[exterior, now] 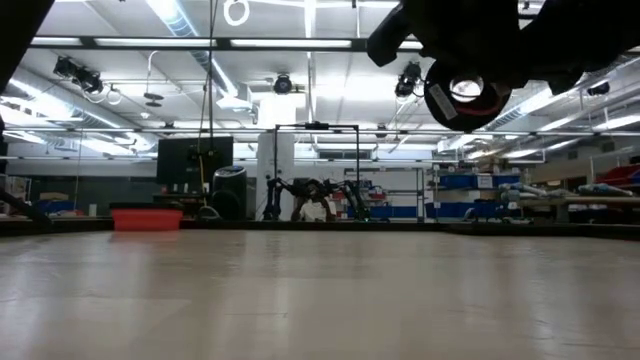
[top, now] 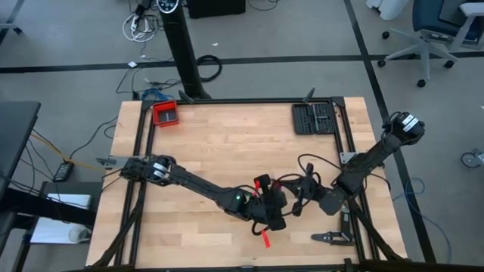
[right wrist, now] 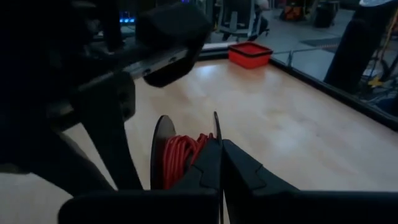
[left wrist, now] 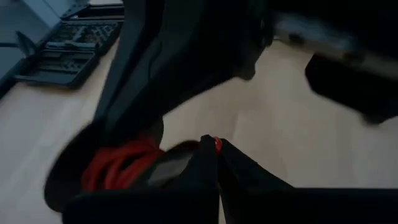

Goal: Coil cords
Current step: Coil the red wire onto the spool

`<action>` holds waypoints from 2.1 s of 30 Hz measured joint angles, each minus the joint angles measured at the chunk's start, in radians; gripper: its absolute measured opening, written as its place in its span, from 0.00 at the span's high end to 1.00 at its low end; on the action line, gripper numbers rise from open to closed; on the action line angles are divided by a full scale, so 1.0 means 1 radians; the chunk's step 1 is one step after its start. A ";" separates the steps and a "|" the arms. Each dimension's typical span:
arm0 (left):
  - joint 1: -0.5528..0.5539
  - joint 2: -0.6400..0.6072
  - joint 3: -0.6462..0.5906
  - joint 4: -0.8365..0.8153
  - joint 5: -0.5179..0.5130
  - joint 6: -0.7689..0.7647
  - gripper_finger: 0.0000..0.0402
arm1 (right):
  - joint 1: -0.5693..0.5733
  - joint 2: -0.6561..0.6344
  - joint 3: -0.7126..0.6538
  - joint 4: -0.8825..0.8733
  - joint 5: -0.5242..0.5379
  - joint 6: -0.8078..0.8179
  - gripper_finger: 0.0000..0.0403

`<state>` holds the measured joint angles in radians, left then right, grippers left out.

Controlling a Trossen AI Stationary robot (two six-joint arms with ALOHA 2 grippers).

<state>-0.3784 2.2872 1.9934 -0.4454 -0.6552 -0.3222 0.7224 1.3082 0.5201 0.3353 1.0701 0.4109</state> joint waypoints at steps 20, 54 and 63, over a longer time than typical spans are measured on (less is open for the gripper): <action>-0.010 0.035 0.000 -0.135 -0.136 -0.052 1.00 | 0.076 -0.039 0.001 0.081 0.109 -0.106 1.00; -0.023 0.088 -0.002 -0.217 -0.037 0.134 0.96 | 0.068 -0.035 0.002 -0.277 -0.279 0.136 1.00; -0.015 0.117 -0.003 -0.192 -0.015 0.133 0.95 | 0.065 0.035 -0.005 -0.305 -0.409 0.172 1.00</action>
<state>-0.3937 2.4042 1.9903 -0.6375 -0.6704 -0.1887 0.7877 1.3427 0.5156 0.0300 0.6611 0.5827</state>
